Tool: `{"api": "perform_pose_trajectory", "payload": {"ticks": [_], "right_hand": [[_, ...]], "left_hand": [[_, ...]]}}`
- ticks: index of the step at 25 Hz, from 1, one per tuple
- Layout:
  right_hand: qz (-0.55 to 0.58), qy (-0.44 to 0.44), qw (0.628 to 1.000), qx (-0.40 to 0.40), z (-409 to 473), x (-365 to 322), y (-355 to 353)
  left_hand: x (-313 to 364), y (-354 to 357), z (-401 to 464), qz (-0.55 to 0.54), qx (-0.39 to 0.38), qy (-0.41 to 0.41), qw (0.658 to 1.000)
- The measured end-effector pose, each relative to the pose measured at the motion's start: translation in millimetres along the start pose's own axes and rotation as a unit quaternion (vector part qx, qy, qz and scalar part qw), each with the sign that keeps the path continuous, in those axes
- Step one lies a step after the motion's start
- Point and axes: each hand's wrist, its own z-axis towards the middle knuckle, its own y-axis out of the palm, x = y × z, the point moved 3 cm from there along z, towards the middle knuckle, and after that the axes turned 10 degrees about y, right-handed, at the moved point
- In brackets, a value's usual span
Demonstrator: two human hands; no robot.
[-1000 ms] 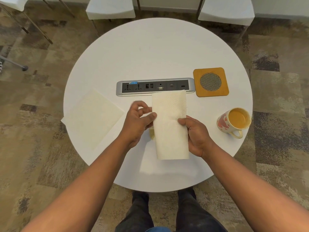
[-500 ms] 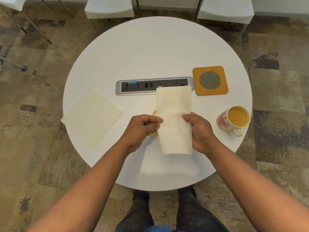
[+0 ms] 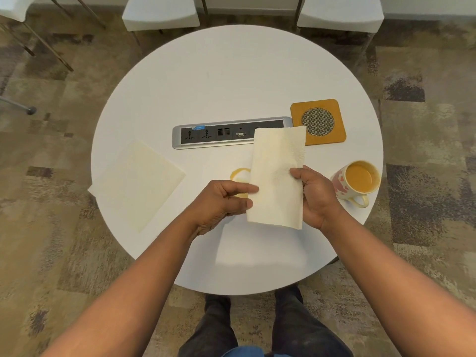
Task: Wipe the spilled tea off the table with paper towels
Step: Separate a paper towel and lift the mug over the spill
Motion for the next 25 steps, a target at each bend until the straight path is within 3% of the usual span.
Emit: {"api": "perform_pose_trajectory", "payload": {"ticks": [3, 13, 19, 22, 25], "right_hand": [[0.010, -0.002, 1.000, -0.002, 0, -3, -5], [0.014, -0.026, 1.000, -0.003, -9, -20, -26], [0.016, -0.040, 0.998, -0.048, -23, -32, -53], [0.047, -0.057, 0.997, -0.032, -31, -41, -74], [0.077, -0.078, 0.994, 0.004, -41, -52, -104]], "left_hand": [[0, 3, 2, 0.007, 0.004, -0.004, 1.000], [7, 24, 4, 0.026, -0.100, -0.018, 0.995], [12, 46, 17, 0.117, -0.170, -0.016, 0.978], [13, 68, 30, 0.098, -0.152, -0.010, 0.983], [3, 93, 47, 0.085, -0.082, -0.005, 0.993]]}}
